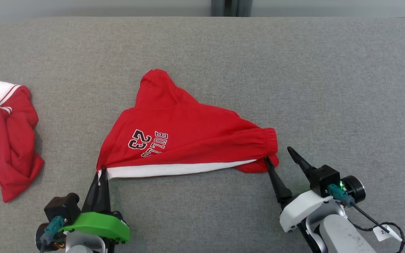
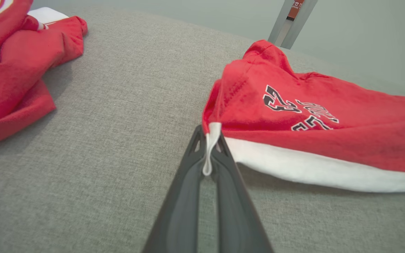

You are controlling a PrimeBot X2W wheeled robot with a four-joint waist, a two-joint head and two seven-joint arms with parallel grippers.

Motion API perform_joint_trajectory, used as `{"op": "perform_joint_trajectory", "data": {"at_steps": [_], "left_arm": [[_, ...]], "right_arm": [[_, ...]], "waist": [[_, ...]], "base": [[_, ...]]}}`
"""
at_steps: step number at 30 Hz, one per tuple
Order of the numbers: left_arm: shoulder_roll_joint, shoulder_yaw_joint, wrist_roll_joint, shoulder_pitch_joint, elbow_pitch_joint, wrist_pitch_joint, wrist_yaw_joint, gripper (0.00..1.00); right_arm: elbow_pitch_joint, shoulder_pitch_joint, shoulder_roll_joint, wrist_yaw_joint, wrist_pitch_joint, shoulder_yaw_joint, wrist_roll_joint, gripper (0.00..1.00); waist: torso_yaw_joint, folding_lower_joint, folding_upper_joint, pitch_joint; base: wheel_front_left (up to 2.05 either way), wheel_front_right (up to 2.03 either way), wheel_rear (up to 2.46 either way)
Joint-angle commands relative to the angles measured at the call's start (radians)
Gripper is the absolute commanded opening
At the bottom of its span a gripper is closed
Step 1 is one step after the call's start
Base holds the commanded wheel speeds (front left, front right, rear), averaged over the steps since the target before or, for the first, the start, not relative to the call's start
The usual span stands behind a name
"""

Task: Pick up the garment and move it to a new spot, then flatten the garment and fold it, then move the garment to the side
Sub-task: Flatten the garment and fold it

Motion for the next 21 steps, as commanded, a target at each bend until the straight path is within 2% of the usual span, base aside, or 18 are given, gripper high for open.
{"op": "perform_joint_trajectory", "data": {"at_steps": [1, 8, 21], "left_arm": [[0.005, 0.002, -0.001, -0.021, -0.001, 0.000, -0.005, 0.00], [0.005, -0.006, -0.009, -0.029, -0.004, 0.000, -0.003, 0.00], [0.005, -0.014, -0.015, -0.012, 0.000, 0.000, -0.002, 0.00]], "right_arm": [[0.010, -0.023, -0.015, -0.002, 0.000, 0.008, -0.010, 1.00], [0.045, -0.096, -0.082, -0.002, 0.000, 0.122, -0.064, 1.00], [-0.002, -0.078, -0.130, -0.002, 0.000, 0.180, -0.101, 1.00]], "waist": [[0.007, 0.0000, 0.0000, 0.009], [0.015, 0.0000, 0.0000, 0.020], [0.018, 0.0000, 0.0000, 0.016]], "base": [[0.00, 0.00, 0.00], [0.00, 0.00, 0.00], [0.00, 0.00, 0.00]]}}
